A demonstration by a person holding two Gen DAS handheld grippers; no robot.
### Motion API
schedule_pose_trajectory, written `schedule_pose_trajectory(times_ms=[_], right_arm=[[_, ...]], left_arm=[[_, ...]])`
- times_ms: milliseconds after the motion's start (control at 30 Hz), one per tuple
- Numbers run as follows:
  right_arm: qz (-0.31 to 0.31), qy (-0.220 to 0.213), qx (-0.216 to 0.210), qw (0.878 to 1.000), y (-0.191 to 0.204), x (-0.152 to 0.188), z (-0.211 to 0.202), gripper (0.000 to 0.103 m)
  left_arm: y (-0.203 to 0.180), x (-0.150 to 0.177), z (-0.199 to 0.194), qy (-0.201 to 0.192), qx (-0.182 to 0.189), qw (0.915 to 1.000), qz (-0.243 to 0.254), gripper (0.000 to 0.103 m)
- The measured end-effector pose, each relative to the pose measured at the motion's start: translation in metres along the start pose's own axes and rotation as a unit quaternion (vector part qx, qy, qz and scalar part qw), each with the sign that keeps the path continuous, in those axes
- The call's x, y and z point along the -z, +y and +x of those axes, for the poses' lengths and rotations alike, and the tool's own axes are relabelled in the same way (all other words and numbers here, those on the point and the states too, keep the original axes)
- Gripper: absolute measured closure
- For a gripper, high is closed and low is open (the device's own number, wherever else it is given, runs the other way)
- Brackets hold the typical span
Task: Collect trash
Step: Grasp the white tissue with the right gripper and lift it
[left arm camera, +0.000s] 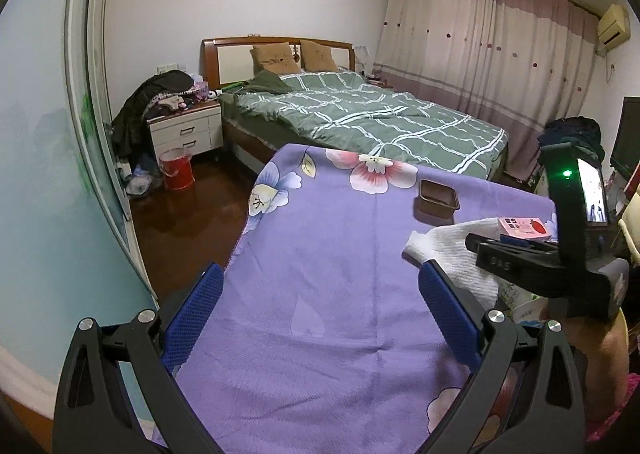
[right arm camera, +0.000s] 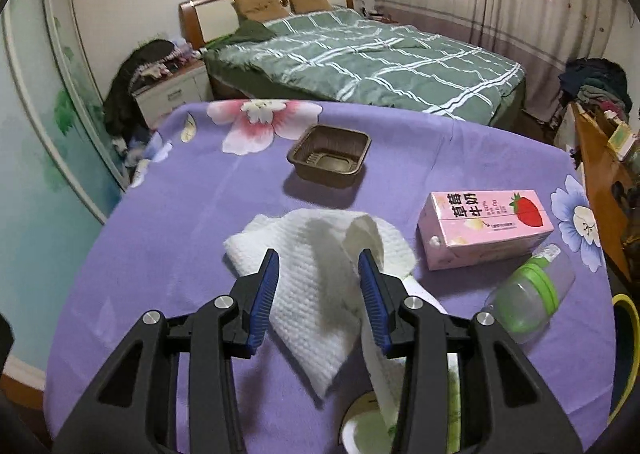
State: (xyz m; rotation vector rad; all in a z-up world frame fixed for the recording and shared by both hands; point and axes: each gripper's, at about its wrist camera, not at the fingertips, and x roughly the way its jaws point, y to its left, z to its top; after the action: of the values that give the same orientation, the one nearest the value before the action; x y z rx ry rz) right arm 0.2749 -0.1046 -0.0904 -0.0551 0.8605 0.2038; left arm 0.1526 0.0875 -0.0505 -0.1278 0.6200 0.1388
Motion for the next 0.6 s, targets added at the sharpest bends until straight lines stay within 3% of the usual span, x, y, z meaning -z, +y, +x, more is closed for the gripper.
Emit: schedule_pose_trajectory(times_ms=[33, 100, 167, 433, 600], right_arm=[[-0.004, 0.001, 0.004, 1.0, 0.002, 0.0, 0.002, 0.072], [-0.009, 0.007, 0.004, 1.0, 0.002, 0.001, 0.007, 0.094], [-0.006, 0.004, -0.005, 1.0, -0.001, 0.003, 0.006, 0.101], [0.038, -0.064, -0.112, 0.991, -0.031, -0.008, -0.068, 0.101], [0.048, -0.117, -0.129, 0.983, -0.054, -0.017, -0.124, 0.101]], left_arm=[[0.0, 0.0, 0.002, 0.001, 0.001, 1.0, -0.001, 0.006], [0.001, 0.002, 0.003, 0.004, 0.002, 1.0, -0.003, 0.006], [0.0, 0.003, 0.004, 0.007, 0.002, 1.0, -0.002, 0.006], [-0.007, 0.003, -0.001, 0.007, 0.006, 0.9999, 0.004, 0.006], [-0.015, 0.006, -0.003, 0.008, 0.015, 0.9998, 0.01, 0.006]])
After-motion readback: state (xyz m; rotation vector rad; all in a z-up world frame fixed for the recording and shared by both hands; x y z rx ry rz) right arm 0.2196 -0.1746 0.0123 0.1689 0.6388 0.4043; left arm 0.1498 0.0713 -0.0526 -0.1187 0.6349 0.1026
